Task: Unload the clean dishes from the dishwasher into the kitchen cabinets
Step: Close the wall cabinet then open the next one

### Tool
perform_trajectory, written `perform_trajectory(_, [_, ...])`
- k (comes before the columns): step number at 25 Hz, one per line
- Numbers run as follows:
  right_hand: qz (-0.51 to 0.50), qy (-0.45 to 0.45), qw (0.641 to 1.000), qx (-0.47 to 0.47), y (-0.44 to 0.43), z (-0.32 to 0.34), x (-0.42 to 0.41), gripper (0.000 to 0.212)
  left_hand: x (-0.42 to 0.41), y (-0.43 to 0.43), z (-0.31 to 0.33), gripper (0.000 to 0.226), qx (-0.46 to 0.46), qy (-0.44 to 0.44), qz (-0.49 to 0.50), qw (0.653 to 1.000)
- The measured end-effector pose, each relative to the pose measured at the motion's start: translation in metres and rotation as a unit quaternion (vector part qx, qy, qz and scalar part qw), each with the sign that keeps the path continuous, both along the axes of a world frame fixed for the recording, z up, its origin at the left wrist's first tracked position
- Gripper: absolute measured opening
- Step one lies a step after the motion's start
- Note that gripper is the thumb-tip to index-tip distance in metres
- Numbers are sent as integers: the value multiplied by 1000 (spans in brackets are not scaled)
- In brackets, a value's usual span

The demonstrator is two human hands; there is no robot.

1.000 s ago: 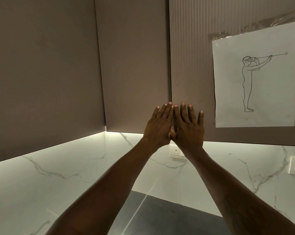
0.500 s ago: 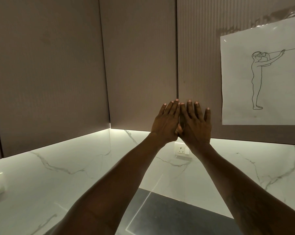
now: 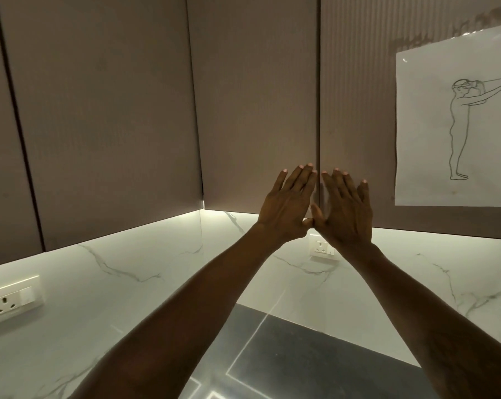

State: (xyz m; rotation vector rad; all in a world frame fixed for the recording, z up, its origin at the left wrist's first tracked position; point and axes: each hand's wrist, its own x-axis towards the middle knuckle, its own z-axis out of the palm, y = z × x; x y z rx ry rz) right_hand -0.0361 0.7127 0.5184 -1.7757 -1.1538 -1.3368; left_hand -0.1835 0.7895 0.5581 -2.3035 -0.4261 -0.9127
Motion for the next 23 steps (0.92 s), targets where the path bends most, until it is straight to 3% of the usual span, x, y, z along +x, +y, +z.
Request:
perform_trajectory(7, [122, 21, 992, 16, -3, -15, -85, 67, -103, -5, -18, 101, -11, 0, 71, 997])
perform_trajectory(16, [218, 37, 975, 13, -18, -21, -255, 66, -295, -35, -21, 101, -30, -44, 152, 987])
perform_trajectory(19, [286, 55, 957, 1, -33, -24, -319, 67, -357, -56, -27, 100, -34, -64, 170, 983])
perform_trajectory(23, [404, 130, 905, -23, -46, -23, -407, 66, -444, -90, -31, 98, -52, -99, 212, 971])
